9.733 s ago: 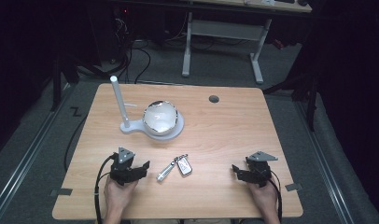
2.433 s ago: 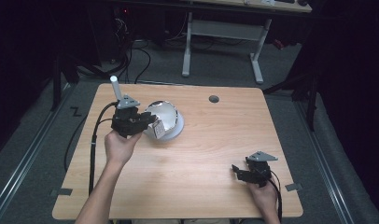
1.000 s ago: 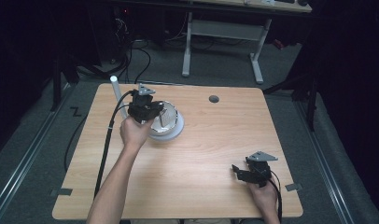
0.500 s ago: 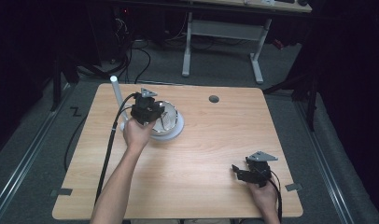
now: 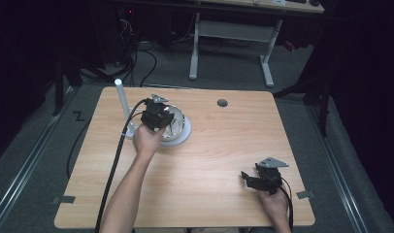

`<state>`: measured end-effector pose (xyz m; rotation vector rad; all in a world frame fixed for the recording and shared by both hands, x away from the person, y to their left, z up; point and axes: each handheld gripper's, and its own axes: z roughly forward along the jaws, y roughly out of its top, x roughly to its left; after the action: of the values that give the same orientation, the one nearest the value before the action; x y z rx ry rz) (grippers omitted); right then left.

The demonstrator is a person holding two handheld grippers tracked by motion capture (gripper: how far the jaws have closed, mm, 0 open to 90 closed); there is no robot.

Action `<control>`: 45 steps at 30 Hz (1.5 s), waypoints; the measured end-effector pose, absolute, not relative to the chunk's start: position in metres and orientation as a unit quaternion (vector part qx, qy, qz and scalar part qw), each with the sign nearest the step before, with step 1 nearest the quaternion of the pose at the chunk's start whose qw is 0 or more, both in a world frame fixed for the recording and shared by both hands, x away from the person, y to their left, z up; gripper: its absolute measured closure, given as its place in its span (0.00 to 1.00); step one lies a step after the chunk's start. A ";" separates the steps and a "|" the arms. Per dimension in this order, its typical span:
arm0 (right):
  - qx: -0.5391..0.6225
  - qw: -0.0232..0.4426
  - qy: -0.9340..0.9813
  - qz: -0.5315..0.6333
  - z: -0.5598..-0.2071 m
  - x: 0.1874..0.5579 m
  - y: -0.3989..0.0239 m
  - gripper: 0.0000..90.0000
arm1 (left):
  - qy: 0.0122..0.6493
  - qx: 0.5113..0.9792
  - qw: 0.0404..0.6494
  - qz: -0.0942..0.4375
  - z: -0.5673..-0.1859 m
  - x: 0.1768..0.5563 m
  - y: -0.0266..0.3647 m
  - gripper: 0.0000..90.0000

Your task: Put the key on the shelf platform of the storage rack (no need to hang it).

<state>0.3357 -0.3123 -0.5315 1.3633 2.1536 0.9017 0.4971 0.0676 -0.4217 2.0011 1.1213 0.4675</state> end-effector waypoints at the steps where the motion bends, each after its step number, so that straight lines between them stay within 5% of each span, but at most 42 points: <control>1: 0.492 0.217 0.778 0.326 -0.532 0.336 -0.312 0.33 | 0.441 0.789 0.387 0.185 -0.423 0.498 0.067 0.83; 33: 0.492 0.217 0.778 0.325 -0.531 0.336 -0.312 0.33 | 0.485 0.778 0.359 0.176 -0.455 0.514 0.069 0.81; 45: 0.492 0.217 0.778 0.325 -0.531 0.336 -0.312 0.33 | 0.466 0.790 0.356 0.179 -0.444 0.504 0.069 0.55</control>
<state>0.3358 -0.3122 -0.5314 1.3627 2.1550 0.9008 0.5037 0.0694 -0.4442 2.0411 1.2037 0.4629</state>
